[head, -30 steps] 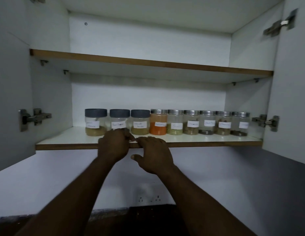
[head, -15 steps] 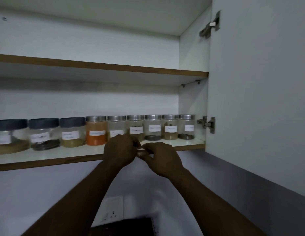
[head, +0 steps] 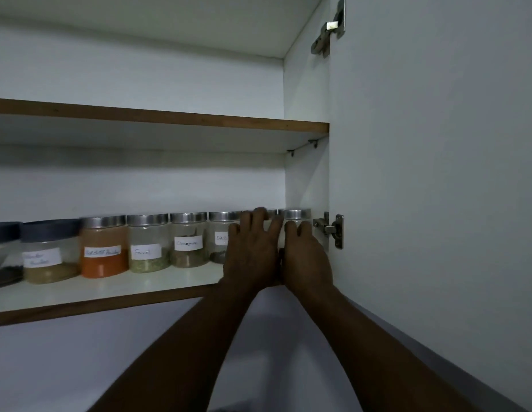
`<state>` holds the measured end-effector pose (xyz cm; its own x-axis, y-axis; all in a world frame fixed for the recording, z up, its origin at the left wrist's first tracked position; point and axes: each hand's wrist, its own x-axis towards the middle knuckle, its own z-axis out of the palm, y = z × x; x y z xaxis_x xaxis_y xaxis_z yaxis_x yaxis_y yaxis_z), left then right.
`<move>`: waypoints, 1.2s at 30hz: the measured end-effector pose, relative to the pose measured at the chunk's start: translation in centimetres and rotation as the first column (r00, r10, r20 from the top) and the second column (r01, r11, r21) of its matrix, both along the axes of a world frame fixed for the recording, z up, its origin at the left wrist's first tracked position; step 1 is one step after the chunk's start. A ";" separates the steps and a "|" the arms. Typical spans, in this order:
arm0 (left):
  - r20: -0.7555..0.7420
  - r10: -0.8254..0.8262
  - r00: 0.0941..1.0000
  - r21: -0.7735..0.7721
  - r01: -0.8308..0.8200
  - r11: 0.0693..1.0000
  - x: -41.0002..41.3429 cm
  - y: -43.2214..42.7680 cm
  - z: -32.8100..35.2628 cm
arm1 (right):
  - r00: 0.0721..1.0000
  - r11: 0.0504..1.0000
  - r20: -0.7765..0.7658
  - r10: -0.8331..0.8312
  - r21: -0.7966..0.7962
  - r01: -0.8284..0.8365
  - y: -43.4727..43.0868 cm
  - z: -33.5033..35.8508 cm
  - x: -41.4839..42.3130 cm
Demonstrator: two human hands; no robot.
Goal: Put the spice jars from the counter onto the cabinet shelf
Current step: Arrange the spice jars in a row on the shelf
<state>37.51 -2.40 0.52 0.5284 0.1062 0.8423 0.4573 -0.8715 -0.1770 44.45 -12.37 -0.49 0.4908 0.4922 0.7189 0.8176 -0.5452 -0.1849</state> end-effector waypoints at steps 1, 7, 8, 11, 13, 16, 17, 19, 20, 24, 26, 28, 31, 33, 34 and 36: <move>0.020 -0.023 1.000 0.040 0.022 0.999 0.6 -0.2 0.3 | 1.000 1.000 0.007 -0.014 0.019 0.013 -0.2 0.2 0.6; -0.075 0.028 0.997 0.108 -0.020 0.994 3.3 1.0 0.9 | 0.999 0.999 0.031 -0.035 -0.031 0.036 0.2 1.0 2.0; -0.071 0.033 0.997 0.080 -0.027 0.996 3.6 1.4 0.8 | 0.997 0.997 0.061 -0.047 -0.050 0.050 0.5 1.1 2.3; -0.014 0.014 1.000 0.015 -0.014 1.000 4.1 2.1 0.6 | 0.995 0.995 0.077 -0.056 -0.079 0.062 1.4 1.9 3.8; 0.018 0.021 1.000 -0.024 -0.021 0.999 4.2 2.4 0.5 | 0.997 0.994 0.047 -0.056 -0.088 0.060 2.2 2.4 4.6; 0.032 0.043 0.999 -0.036 -0.041 0.998 4.2 2.6 0.4 | 0.999 0.998 0.027 -0.038 -0.055 0.039 3.5 2.5 5.3; 0.031 0.045 0.998 -0.034 -0.044 0.998 4.3 2.5 0.4 | 1.000 0.999 0.021 -0.019 -0.048 0.020 3.9 2.5 5.6; 0.031 0.049 0.998 -0.031 -0.048 0.998 4.3 2.6 0.5 | 1.000 0.998 0.011 0.010 -0.058 -0.009 4.8 2.5 6.2; 0.028 0.055 0.998 -0.029 -0.055 0.998 4.4 2.6 0.5 | 1.000 0.998 0.006 0.016 -0.067 -0.016 5.1 2.7 6.6; 0.048 0.051 0.998 -0.019 -0.050 0.999 4.4 2.7 0.5 | 0.999 0.990 -0.039 0.014 -0.137 -0.019 6.5 4.0 7.9; 0.063 0.043 0.997 -0.025 -0.041 0.999 4.3 2.6 0.5 | 0.999 0.986 -0.048 0.003 -0.168 -0.011 7.1 4.4 8.4; 0.077 0.044 0.996 -0.037 -0.041 0.998 4.2 2.5 0.6 | 0.998 0.985 -0.060 0.000 -0.174 -0.011 7.7 4.5 8.8; 0.103 0.047 0.994 -0.062 -0.041 0.997 3.9 2.4 0.6 | 0.998 0.987 -0.066 -0.002 -0.163 -0.009 8.4 4.4 9.2; 0.115 0.054 0.992 -0.078 -0.045 0.996 3.7 2.4 0.6 | 0.998 0.989 -0.066 -0.002 -0.147 -0.008 8.8 4.4 9.4; 0.112 0.058 0.992 -0.083 -0.049 0.995 3.7 2.4 0.7 | 0.998 0.990 -0.063 -0.004 -0.144 -0.005 8.9 4.3 9.5; 0.096 0.065 0.993 -0.089 -0.056 0.994 3.7 2.4 0.7 | 0.998 0.990 -0.055 -0.007 -0.143 -0.001 9.2 4.2 9.8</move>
